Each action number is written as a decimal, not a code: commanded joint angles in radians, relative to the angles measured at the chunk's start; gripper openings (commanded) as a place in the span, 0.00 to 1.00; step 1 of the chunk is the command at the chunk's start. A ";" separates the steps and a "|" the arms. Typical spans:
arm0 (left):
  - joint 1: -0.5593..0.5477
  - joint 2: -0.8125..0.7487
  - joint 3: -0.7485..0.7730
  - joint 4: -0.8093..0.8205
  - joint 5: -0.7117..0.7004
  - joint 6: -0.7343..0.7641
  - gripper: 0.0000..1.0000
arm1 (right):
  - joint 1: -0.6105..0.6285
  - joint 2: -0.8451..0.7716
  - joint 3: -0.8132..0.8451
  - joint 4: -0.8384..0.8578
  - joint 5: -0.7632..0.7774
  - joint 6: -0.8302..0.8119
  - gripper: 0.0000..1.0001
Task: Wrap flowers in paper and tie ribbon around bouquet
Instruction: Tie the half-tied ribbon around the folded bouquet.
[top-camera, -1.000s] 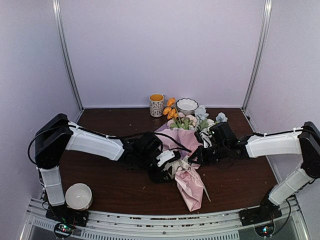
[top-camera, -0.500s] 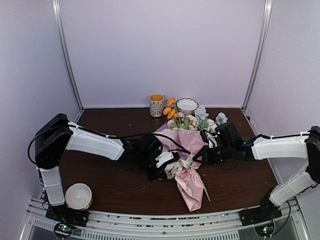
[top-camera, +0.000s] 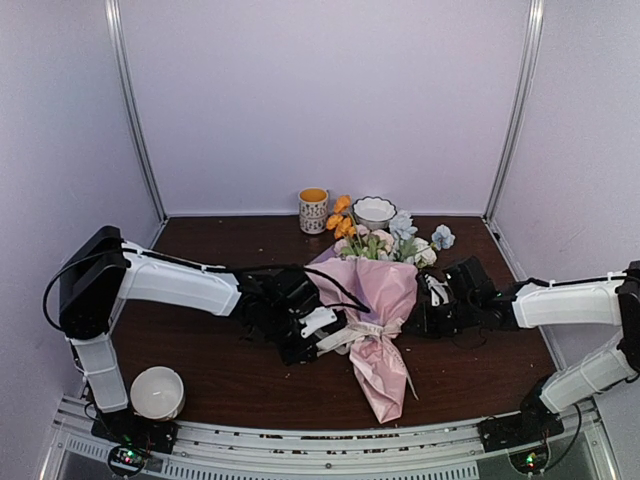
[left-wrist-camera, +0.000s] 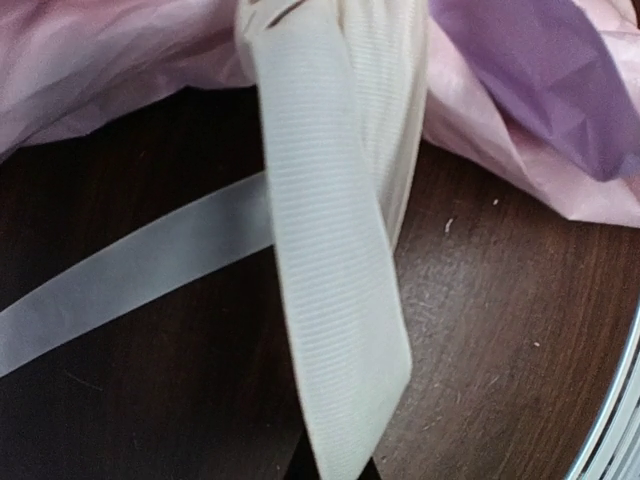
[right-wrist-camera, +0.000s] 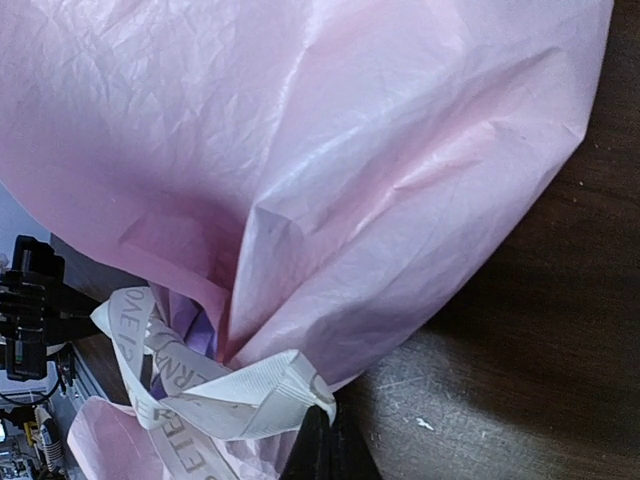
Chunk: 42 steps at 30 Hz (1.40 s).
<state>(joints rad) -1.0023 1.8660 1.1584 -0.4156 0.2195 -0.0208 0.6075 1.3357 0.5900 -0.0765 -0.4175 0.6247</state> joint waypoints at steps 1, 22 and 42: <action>-0.001 0.010 0.041 -0.096 -0.070 -0.002 0.00 | -0.020 -0.025 -0.036 -0.016 0.031 -0.024 0.00; 0.002 0.096 0.034 -0.120 -0.182 0.021 0.00 | -0.148 -0.108 -0.144 -0.084 0.049 -0.075 0.00; -0.003 0.028 0.016 -0.011 -0.031 0.046 0.00 | 0.178 -0.202 0.080 -0.198 0.203 -0.014 0.40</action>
<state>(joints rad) -1.0031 1.9194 1.1919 -0.4561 0.1631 0.0166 0.6701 1.1049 0.6151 -0.2787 -0.2878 0.5537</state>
